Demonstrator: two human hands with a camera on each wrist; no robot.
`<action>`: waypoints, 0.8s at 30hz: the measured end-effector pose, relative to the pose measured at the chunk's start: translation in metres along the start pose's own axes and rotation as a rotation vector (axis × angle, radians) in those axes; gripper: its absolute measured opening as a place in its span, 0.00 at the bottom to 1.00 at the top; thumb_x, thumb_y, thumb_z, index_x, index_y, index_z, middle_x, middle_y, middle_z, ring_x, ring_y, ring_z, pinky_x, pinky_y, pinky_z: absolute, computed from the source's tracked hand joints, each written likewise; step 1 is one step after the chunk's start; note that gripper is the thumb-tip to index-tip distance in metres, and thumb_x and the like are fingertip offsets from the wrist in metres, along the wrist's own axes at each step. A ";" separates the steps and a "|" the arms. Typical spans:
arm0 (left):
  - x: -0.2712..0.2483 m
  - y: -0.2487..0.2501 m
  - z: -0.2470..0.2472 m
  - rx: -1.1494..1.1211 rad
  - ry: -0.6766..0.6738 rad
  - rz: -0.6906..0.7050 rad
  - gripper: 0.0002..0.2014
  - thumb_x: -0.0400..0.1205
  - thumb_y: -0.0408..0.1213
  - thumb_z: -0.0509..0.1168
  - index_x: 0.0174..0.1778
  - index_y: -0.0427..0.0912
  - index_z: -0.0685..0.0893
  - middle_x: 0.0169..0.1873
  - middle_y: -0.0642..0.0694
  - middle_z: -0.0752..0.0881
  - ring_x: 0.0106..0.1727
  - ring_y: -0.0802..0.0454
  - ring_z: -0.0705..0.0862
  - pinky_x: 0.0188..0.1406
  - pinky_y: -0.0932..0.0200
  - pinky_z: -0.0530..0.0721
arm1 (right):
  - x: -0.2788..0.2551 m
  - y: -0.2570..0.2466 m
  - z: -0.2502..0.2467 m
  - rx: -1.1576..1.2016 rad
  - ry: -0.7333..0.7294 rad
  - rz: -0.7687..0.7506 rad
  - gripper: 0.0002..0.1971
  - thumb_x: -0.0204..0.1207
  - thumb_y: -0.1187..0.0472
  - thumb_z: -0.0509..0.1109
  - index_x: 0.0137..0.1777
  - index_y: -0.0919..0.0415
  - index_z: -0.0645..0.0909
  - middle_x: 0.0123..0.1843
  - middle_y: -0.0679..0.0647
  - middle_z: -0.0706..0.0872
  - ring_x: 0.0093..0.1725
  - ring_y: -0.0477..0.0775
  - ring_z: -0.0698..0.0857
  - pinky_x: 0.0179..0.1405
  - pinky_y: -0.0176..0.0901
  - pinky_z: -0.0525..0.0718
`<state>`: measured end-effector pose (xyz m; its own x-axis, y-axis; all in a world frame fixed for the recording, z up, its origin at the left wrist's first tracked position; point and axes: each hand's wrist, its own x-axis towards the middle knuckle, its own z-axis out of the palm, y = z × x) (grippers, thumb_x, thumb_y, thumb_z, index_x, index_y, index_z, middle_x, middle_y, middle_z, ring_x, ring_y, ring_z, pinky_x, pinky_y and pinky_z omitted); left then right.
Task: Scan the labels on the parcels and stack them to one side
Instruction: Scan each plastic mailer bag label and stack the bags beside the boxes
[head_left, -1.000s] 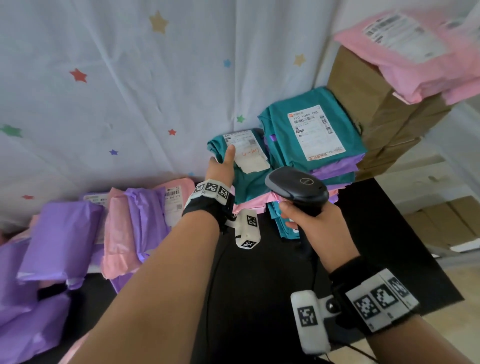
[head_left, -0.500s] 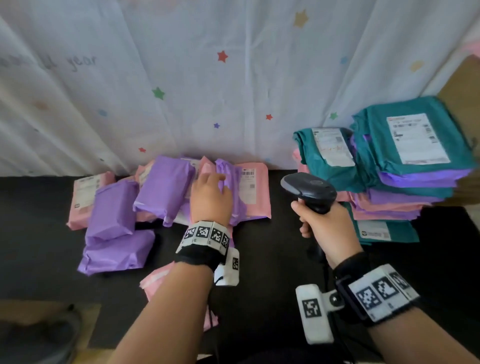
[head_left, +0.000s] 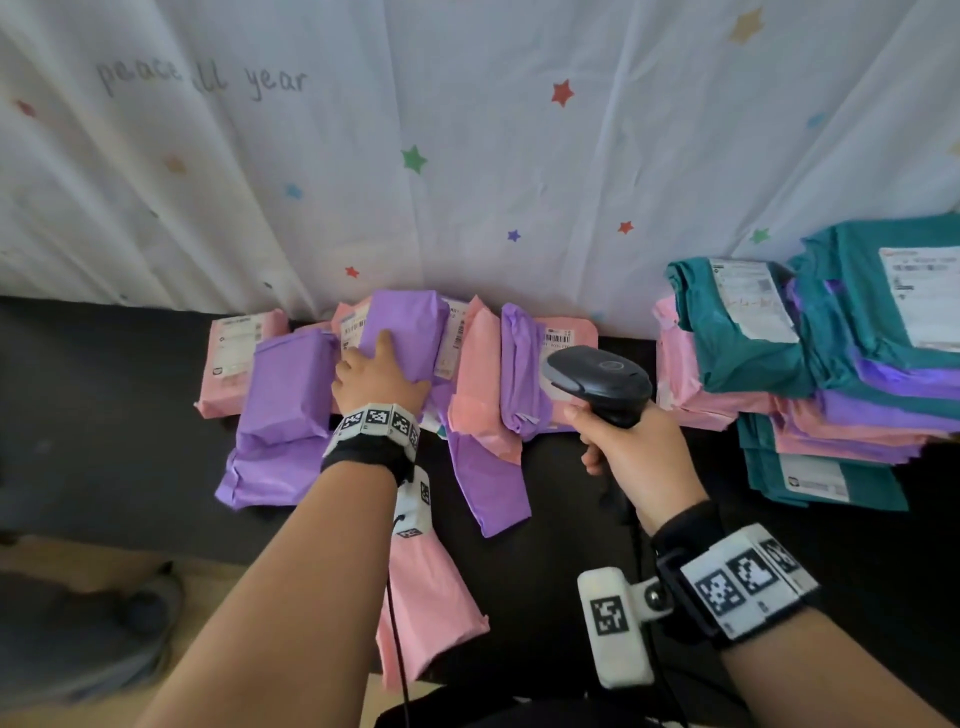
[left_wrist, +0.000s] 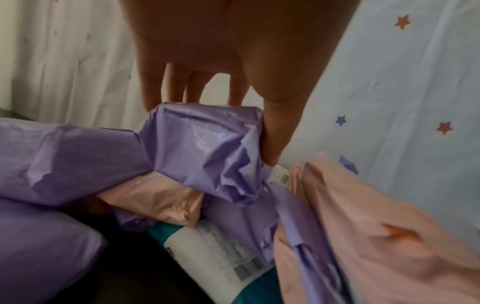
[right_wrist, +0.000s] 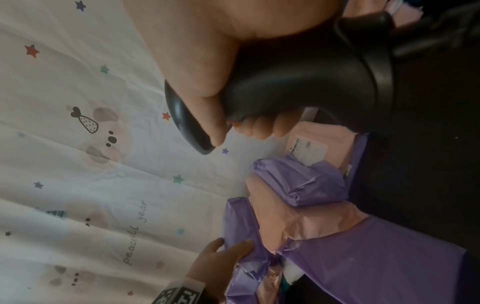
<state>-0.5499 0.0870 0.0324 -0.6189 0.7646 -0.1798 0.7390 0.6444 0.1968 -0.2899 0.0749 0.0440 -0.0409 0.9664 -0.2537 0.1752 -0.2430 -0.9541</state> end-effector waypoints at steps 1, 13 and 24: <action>-0.001 0.001 -0.002 -0.016 0.011 0.005 0.39 0.74 0.55 0.68 0.79 0.51 0.59 0.72 0.32 0.68 0.70 0.33 0.70 0.69 0.43 0.70 | -0.001 0.000 0.000 0.001 0.003 0.001 0.12 0.72 0.56 0.80 0.50 0.62 0.86 0.30 0.51 0.87 0.25 0.44 0.84 0.25 0.36 0.82; -0.066 0.076 -0.049 -0.814 0.006 0.267 0.25 0.79 0.52 0.65 0.72 0.51 0.76 0.59 0.47 0.81 0.65 0.44 0.78 0.62 0.57 0.75 | 0.004 -0.012 -0.029 0.161 0.117 -0.108 0.03 0.74 0.62 0.79 0.43 0.58 0.87 0.32 0.51 0.90 0.29 0.46 0.88 0.29 0.37 0.84; -0.106 0.143 -0.035 -1.323 -0.522 0.204 0.10 0.84 0.36 0.63 0.37 0.51 0.77 0.23 0.58 0.87 0.29 0.60 0.86 0.34 0.58 0.87 | -0.003 -0.023 -0.083 0.330 0.253 -0.225 0.09 0.71 0.61 0.81 0.41 0.43 0.92 0.42 0.44 0.94 0.45 0.42 0.92 0.41 0.41 0.89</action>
<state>-0.3877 0.0986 0.1130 -0.1536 0.9385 -0.3093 -0.1644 0.2844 0.9445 -0.2117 0.0847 0.0802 0.2058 0.9782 -0.0273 -0.1342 0.0006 -0.9909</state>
